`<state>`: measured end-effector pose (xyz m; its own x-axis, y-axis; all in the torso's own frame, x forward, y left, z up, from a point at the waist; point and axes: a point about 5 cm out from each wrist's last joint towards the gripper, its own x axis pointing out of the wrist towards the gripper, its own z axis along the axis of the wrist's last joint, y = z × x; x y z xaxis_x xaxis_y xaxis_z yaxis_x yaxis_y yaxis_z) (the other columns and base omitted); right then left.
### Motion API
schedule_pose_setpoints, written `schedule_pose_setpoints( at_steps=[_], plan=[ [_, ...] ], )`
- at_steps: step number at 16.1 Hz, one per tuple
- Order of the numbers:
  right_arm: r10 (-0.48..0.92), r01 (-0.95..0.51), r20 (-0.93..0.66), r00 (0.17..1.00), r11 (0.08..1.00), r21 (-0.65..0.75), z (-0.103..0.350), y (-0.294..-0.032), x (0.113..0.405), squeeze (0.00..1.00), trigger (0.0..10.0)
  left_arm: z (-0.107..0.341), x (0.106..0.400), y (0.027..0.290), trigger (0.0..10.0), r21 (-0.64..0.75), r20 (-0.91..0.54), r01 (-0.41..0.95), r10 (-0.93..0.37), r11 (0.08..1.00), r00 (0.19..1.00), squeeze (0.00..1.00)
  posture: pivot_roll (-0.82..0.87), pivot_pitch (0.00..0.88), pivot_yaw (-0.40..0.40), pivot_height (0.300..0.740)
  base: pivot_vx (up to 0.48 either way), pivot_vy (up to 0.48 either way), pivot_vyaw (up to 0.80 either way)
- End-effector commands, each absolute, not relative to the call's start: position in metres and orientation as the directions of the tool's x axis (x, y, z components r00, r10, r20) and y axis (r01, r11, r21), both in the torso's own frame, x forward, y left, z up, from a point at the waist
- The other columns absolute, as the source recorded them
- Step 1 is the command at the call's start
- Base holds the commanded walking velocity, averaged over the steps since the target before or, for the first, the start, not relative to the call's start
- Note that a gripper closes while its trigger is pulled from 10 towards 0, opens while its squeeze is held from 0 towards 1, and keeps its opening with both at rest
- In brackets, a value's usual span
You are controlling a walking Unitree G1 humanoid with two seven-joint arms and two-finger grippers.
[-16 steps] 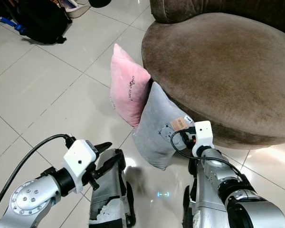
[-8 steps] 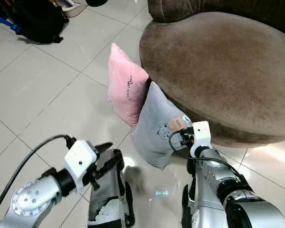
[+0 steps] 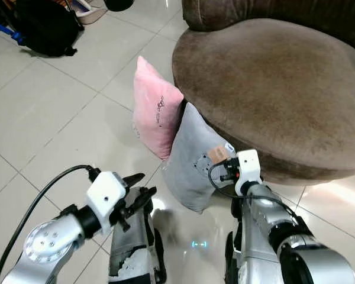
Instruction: Move the pillow to the sofa from floor
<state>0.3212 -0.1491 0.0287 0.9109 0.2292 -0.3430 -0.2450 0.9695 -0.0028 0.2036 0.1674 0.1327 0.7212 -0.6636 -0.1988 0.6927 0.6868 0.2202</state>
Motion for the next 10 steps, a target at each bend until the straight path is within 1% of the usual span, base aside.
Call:
schedule_pose_setpoints(
  at_steps=[1, 2, 3, 4, 6, 7, 8, 9, 10],
  plan=[
    [0.255, -0.269, -0.355, 0.899, 0.963, 0.011, 0.027, -0.145, 0.321, 0.0, 0.0, 0.128, 0.206, 0.168, 10.0, 0.222, -0.212, 0.687, -0.653, 0.692, 0.727, 0.0, 0.15, 0.229, 0.075, 0.53, 0.0, 0.0, 0.0],
    [0.262, -0.275, -0.351, 0.899, 0.961, 0.013, 0.03, -0.144, 0.323, 0.0, 0.0, 0.126, 0.213, 0.167, 10.0, 0.227, -0.206, 0.681, -0.649, 0.696, 0.732, 0.0, 0.14, 0.237, 0.067, 0.53, 0.0, 0.0, 0.0],
    [0.322, -0.316, -0.317, 0.892, 0.946, 0.071, 0.032, -0.136, 0.323, 0.0, 0.0, 0.121, 0.218, 0.167, 10.0, 0.24, -0.2, 0.67, -0.639, 0.703, 0.743, 0.0, 0.11, 0.205, 0.036, 0.53, 0.0, 0.0, 0.0],
    [0.355, -0.344, -0.296, 0.887, 0.935, 0.089, 0.033, -0.132, 0.322, 0.0, 0.0, 0.118, 0.221, 0.168, 10.0, 0.247, -0.196, 0.66, -0.63, 0.71, 0.751, 0.0, 0.09, 0.169, 0.027, 0.53, 0.0, 0.0, 0.0],
    [0.44, -0.422, -0.178, 0.88, 0.897, 0.131, 0.045, -0.124, 0.318, 0.0, 0.0, 0.115, 0.224, 0.173, 10.0, 0.247, -0.157, 0.616, -0.597, 0.748, 0.787, 0.0, 0.03, 0.117, 0.03, 0.53, 0.0, 0.0, 0.0],
    [0.453, -0.437, -0.093, 0.887, 0.886, 0.156, 0.059, -0.123, 0.315, 0.0, 0.0, 0.116, 0.228, 0.172, 10.0, 0.243, -0.129, 0.605, -0.592, 0.759, 0.795, 0.0, 0.01, 0.108, 0.028, 0.53, 0.0, 0.0, 0.0],
    [0.454, -0.44, -0.051, 0.89, 0.882, 0.169, 0.068, -0.124, 0.313, 0.0, 0.0, 0.116, 0.233, 0.171, 10.0, 0.241, -0.113, 0.599, -0.591, 0.764, 0.799, 0.0, 0.0, 0.099, 0.025, 0.53, 0.0, 0.0, 0.0],
    [0.414, -0.415, 0.052, 0.909, 0.885, 0.21, 0.094, -0.13, 0.311, 0.0, 0.0, 0.117, 0.243, 0.167, 10.0, 0.235, -0.074, 0.582, -0.583, 0.778, 0.809, 0.0, -0.02, 0.074, 0.023, 0.53, 0.0, 0.0, 0.0],
    [0.374, -0.391, 0.113, 0.92, 0.889, 0.238, 0.111, -0.135, 0.31, 0.0, 0.0, 0.118, 0.246, 0.166, 10.0, 0.227, -0.051, 0.573, -0.577, 0.788, 0.815, 0.0, -0.03, 0.045, 0.026, 0.53, 0.0, 0.0, 0.0]
  ],
)
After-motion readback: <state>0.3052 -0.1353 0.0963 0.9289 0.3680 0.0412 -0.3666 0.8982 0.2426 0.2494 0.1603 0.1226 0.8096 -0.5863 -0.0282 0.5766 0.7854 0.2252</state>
